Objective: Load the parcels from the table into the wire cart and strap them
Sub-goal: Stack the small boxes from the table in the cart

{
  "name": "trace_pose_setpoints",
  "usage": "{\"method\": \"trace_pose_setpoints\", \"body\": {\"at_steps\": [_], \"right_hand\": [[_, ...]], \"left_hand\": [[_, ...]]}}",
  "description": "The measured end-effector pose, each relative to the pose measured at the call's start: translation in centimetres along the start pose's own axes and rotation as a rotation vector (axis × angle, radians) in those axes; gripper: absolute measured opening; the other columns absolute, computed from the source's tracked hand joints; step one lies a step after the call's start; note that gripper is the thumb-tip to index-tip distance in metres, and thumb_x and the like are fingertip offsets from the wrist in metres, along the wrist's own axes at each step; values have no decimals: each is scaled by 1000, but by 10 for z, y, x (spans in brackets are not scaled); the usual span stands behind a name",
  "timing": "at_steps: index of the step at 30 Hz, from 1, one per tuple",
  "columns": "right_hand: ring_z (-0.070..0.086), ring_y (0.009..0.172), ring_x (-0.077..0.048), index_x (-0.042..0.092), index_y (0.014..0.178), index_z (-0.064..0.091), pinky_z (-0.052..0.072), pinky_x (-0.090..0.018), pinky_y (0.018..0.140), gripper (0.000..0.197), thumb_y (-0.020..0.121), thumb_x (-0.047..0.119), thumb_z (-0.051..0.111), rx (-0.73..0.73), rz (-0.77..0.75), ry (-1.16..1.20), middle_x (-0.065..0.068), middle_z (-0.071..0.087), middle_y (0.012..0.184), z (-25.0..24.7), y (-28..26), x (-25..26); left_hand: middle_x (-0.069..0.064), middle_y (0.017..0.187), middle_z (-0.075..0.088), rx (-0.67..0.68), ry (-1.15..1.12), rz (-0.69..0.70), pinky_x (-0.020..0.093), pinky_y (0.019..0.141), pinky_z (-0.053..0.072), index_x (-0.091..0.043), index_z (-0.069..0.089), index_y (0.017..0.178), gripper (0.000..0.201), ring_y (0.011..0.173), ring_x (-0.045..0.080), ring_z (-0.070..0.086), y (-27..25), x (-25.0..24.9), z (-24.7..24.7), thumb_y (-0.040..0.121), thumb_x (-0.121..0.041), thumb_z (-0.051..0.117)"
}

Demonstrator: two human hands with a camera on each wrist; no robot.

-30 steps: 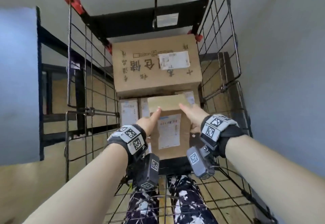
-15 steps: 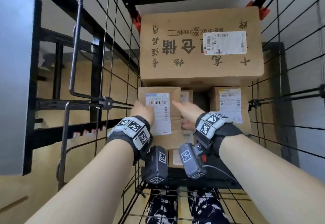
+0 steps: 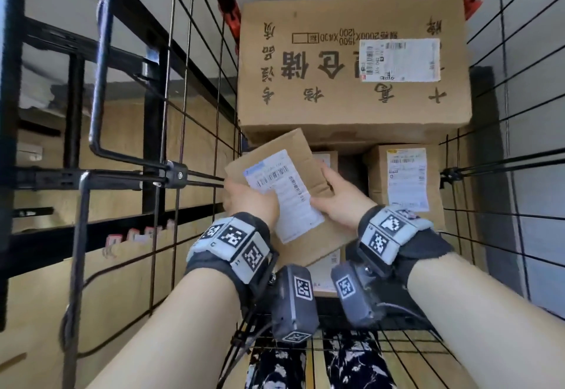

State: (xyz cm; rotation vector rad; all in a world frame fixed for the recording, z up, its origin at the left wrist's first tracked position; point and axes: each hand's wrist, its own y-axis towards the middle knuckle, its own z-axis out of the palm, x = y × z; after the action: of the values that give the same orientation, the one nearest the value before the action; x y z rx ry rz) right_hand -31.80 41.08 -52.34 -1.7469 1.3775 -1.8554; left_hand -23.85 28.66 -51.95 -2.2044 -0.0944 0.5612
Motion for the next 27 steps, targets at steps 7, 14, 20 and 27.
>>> {"method": "trace_pose_setpoints", "body": {"at_steps": [7,14,20,27], "right_hand": [[20,143,-24,51,143,20,8,-66,109,74,91,1,37,-122,-44,-751,8,27,153,-21,28,31],[48,122,-35,7,148,13,45,-46,99,89,85,44,63,-382,395,-86,-18,39,142,-22,6,-13],[53,116,-24,14,145,26,43,-28,84,67,89,24,62,-382,159,-18,-7,52,132,-10,13,-11],[51,121,-25,17,146,26,45,-36,99,66,90,22,61,-436,112,48,-7,49,136,0,19,-15]], "left_hand": [[17,100,63,230,-83,-274,47,81,55,-4,45,116,45,86,32,67,-21,3,-13,95,-43,46],[10,146,28,-91,593,340,41,104,34,-13,31,143,57,132,30,33,-25,-3,-11,93,-33,50],[19,136,34,-120,643,214,42,92,41,-8,30,140,60,123,34,40,-28,-4,2,93,-40,50],[22,155,-10,-71,944,429,43,118,5,-11,13,150,70,145,35,-9,-31,10,9,95,-42,43]]}}
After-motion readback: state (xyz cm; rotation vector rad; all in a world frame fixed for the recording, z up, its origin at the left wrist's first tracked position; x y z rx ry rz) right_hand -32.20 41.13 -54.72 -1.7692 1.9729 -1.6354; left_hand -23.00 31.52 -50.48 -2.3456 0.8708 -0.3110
